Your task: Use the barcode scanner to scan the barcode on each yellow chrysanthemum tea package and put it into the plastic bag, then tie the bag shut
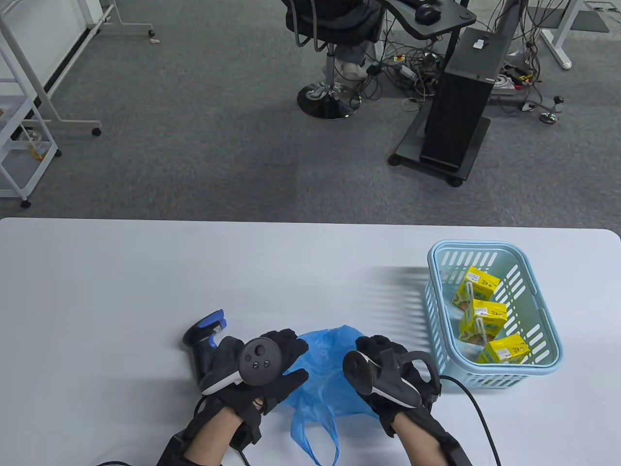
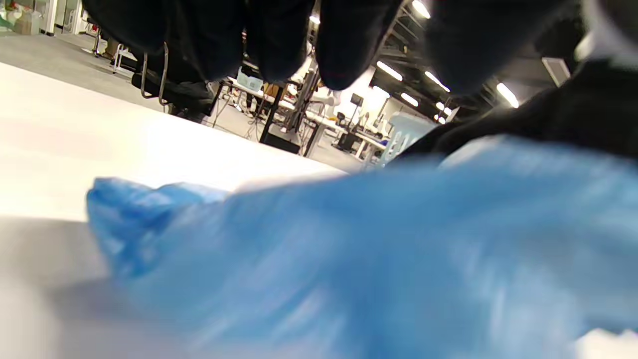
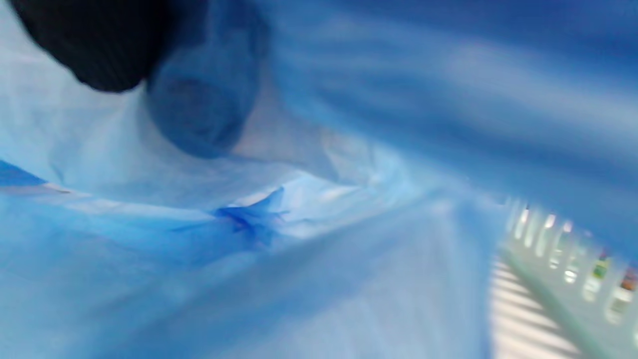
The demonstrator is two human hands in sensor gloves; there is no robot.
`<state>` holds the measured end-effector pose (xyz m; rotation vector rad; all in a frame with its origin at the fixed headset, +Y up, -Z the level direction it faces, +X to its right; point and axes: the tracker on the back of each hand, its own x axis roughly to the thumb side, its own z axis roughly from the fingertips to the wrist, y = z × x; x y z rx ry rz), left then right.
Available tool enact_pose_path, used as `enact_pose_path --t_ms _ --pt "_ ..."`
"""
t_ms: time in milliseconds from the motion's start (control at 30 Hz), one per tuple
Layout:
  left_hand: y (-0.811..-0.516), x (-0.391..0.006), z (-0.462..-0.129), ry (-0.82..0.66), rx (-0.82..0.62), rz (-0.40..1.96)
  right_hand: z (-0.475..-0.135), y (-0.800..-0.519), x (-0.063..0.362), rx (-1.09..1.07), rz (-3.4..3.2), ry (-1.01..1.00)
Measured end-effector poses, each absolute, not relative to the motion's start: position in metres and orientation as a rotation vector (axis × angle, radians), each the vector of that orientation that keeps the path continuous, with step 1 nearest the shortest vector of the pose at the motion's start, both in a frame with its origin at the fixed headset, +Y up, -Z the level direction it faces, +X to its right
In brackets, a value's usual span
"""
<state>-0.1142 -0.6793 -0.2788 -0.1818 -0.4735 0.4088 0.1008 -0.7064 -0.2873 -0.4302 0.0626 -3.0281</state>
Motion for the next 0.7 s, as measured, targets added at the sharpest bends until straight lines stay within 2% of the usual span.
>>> enact_pose_path --t_ms 67,133,233,333,467,700 --pt "-0.673 -0.104 -0.272 -0.498 -0.203 0.424 -0.286 -0.707 0.097 -0.44 -3.022 0.076" --pt "-0.672 -0.088 -0.264 -0.518 -0.176 0.34 -0.284 -0.707 0.093 -0.448 -3.002 0.09" --pt "-0.685 -0.064 -0.258 -0.523 -0.176 0.157 -0.281 -0.705 0.087 -0.473 -3.015 0.094" --pt "-0.701 -0.057 -0.259 -0.494 -0.24 0.173 -0.279 -0.701 0.083 -0.478 -3.014 0.102" --pt "-0.718 -0.062 -0.267 -0.402 -0.254 0.104 -0.276 -0.695 0.08 -0.506 -3.054 0.119" --pt "-0.733 -0.101 -0.287 -0.226 -0.351 0.117 -0.276 -0.696 0.082 -0.452 -2.952 0.156"
